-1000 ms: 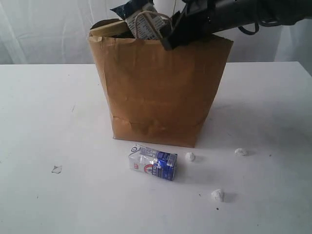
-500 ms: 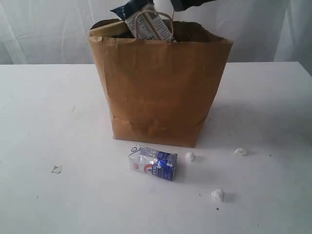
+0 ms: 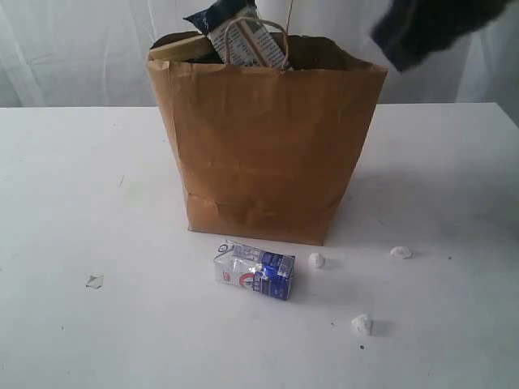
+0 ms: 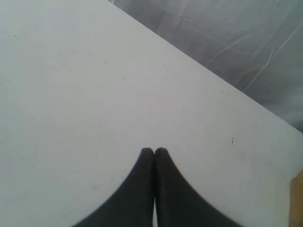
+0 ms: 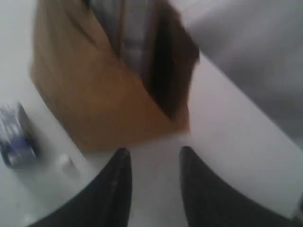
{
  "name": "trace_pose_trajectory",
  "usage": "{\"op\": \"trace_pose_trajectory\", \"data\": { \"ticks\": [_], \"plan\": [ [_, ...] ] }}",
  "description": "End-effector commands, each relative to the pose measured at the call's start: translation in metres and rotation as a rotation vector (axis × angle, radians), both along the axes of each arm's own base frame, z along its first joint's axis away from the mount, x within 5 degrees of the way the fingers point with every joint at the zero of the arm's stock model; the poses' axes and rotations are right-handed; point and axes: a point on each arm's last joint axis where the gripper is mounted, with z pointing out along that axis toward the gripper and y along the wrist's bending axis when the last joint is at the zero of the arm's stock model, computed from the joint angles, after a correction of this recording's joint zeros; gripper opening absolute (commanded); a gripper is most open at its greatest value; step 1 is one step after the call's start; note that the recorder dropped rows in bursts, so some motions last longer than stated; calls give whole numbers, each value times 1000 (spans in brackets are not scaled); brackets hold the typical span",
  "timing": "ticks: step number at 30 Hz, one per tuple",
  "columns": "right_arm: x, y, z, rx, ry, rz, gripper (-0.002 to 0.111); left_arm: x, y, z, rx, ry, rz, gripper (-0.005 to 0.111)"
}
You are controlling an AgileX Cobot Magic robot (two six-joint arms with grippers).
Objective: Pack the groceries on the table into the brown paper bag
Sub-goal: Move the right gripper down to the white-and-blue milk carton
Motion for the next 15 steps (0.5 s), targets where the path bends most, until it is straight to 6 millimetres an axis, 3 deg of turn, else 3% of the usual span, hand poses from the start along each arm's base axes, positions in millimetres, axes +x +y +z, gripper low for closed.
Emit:
{"op": "trace_pose_trajectory", "data": {
  "ticks": [1, 6, 10, 15],
  "plan": [
    [-13, -30, -26, -246, 230, -219, 22, 0, 0, -1, 3, -9, -7, 0],
    [-30, -4, -57, -47, 436, -13, 0, 0, 0, -1, 2, -5, -6, 0],
    [-42, 12, -77, 105, 573, 101, 0, -1, 0, -1, 2, -3, -5, 0],
    [-47, 18, -100, 163, 663, 121, 0, -1, 0, -1, 2, -3, -5, 0]
  ]
}}
